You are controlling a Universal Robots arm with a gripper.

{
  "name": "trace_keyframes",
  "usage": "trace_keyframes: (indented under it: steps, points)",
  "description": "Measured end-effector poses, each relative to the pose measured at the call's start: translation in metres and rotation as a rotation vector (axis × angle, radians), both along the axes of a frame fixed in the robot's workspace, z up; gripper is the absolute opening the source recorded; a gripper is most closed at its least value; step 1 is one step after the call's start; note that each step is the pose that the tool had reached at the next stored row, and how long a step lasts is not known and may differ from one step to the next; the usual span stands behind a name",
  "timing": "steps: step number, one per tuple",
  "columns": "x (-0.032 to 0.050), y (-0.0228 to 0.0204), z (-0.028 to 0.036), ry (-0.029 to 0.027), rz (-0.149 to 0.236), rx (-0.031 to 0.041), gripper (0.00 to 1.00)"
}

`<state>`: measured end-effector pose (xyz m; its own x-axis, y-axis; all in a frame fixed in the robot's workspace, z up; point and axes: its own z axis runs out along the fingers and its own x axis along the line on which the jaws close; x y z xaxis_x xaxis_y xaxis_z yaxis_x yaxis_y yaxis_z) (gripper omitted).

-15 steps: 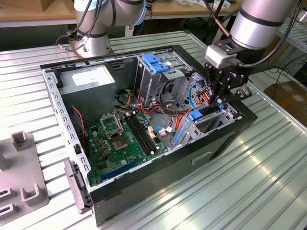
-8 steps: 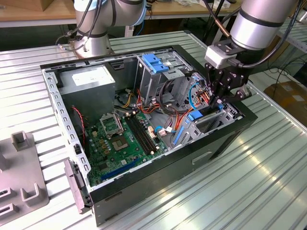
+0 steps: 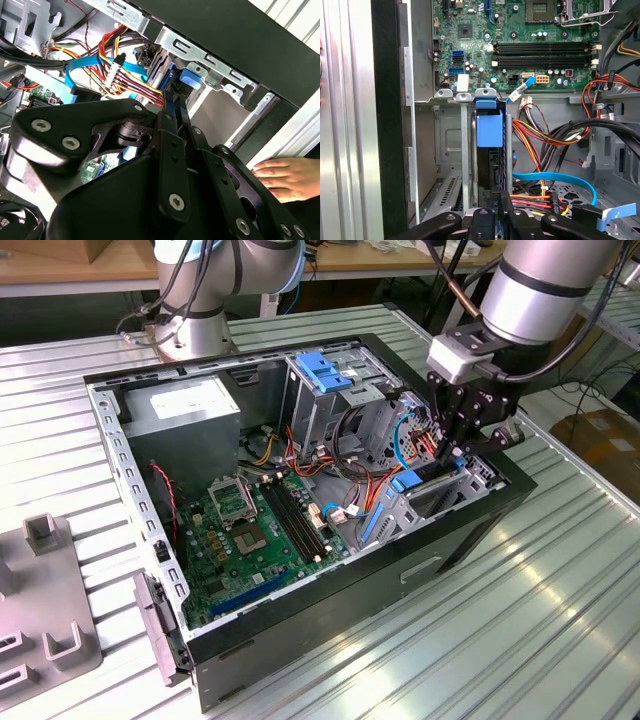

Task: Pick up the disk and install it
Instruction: 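Insert the first disk wire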

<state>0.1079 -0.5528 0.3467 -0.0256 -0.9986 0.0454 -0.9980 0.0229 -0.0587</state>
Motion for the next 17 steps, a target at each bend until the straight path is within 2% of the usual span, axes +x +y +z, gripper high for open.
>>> trace_keyframes:
  steps: [5,17]
  points:
    - [0.0,0.0,0.0022,0.0,-0.002,0.0002,0.16]
    - [0.0,0.0016,0.0019,0.0,-0.008,-0.0001,0.16]
